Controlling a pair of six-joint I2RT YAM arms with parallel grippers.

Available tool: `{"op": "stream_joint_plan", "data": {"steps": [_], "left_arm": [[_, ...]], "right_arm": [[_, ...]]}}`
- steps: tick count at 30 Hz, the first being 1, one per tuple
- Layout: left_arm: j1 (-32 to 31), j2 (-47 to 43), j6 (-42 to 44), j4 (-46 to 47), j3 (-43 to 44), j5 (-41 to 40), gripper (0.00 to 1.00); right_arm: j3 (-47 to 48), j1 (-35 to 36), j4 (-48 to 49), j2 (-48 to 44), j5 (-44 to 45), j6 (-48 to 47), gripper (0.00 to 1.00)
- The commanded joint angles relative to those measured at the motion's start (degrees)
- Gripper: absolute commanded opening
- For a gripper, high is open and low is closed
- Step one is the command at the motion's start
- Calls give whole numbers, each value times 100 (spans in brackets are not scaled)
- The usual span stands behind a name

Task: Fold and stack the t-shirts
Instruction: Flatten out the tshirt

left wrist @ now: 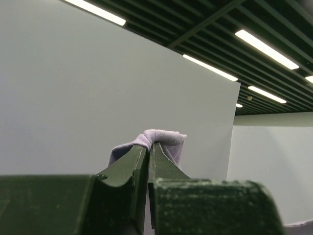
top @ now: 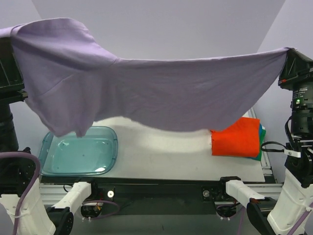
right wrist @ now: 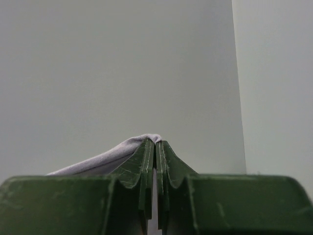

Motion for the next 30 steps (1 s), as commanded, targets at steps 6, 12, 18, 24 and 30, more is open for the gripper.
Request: {"op": "stream_joint_plan", "data": {"steps": [6, 12, 18, 24, 30], "left_arm": [[-2, 534, 100, 814, -310, -121, 0], [-11, 1527, -480, 1174, -1041, 449, 0], [-63, 2924, -34, 1280, -1560, 652, 0], [-90, 5094, -58, 1246, -991, 1021, 38], [-213, 6186, -182, 710, -470, 1127, 59]], "right_arm": [[-161, -2, 641, 287, 244, -11, 0], [-1286, -10, 825, 893, 156, 191, 0], [-1718, -107, 1009, 2403, 68, 279, 0], [-703, -151, 783, 4714, -2, 490, 36], [295, -151, -45, 6079, -257, 657, 85]]}}
